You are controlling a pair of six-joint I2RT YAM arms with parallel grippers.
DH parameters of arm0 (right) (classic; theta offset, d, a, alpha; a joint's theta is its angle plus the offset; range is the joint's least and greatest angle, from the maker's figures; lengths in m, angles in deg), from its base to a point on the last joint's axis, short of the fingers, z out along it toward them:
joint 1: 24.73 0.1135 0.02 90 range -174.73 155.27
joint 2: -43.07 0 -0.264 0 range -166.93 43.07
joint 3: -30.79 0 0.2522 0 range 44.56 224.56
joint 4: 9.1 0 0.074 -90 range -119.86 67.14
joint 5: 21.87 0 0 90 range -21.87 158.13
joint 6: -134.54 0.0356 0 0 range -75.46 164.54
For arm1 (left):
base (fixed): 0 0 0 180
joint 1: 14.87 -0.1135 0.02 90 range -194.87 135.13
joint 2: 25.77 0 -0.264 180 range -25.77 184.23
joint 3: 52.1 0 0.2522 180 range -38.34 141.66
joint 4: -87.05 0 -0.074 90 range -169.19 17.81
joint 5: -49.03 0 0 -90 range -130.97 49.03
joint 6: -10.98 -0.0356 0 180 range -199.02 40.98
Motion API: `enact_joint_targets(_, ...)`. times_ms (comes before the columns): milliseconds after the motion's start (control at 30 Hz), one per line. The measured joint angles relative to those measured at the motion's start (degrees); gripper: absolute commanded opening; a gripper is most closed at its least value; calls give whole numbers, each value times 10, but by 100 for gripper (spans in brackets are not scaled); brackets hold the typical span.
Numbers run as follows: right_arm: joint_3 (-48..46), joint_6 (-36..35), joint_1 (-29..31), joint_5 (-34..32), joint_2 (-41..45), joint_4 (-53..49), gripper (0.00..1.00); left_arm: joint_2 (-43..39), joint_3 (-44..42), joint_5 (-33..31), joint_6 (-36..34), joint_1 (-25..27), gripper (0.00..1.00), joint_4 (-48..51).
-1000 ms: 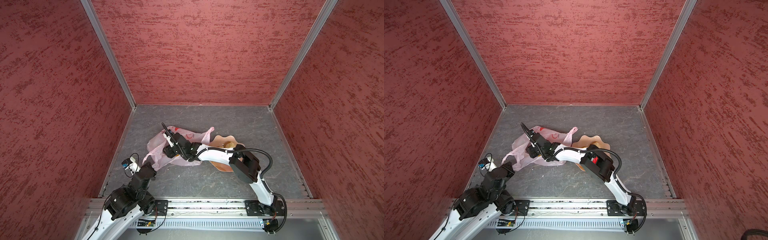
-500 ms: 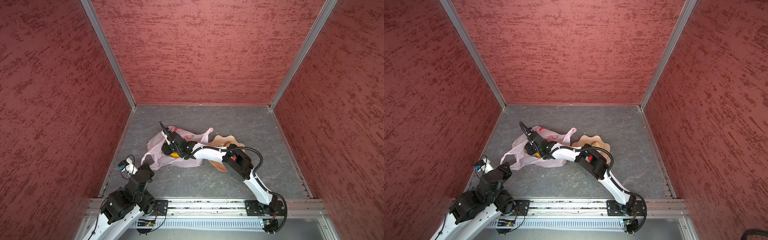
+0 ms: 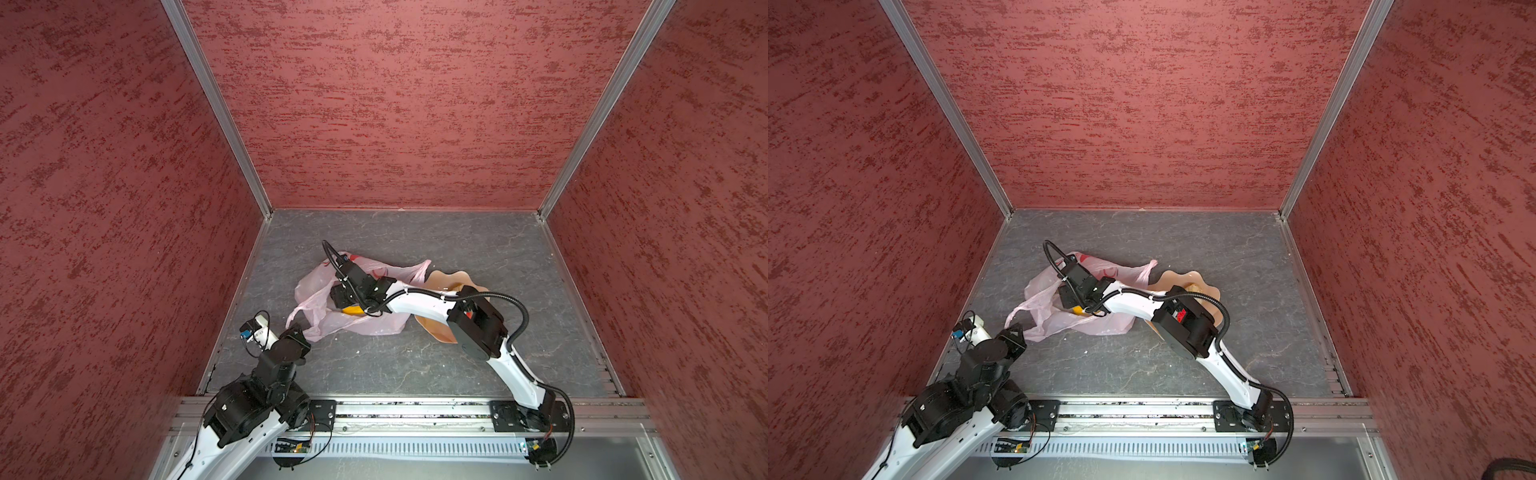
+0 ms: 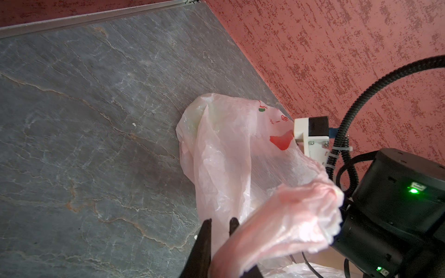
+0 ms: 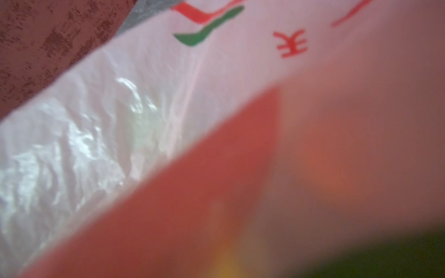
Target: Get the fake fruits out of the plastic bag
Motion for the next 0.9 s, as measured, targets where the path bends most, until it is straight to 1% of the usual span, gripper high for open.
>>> enact_joint_targets(133, 2, 15, -1, -6, 1, -37, 62, 28, 0, 11, -5, 0, 18, -19)
enact_joint_targets(300, 27, 37, -10, -26, 0, -78, 67, 52, 0, 27, -14, 0, 18, -43)
enact_joint_targets(567, 109, 68, -34, -46, -25, -109, 77, 50, 0, 47, -17, 0, 18, -53)
enact_joint_targets(900, 125, 91, -47, -63, -47, -137, 79, 41, 0, 68, -17, 0, 18, -50)
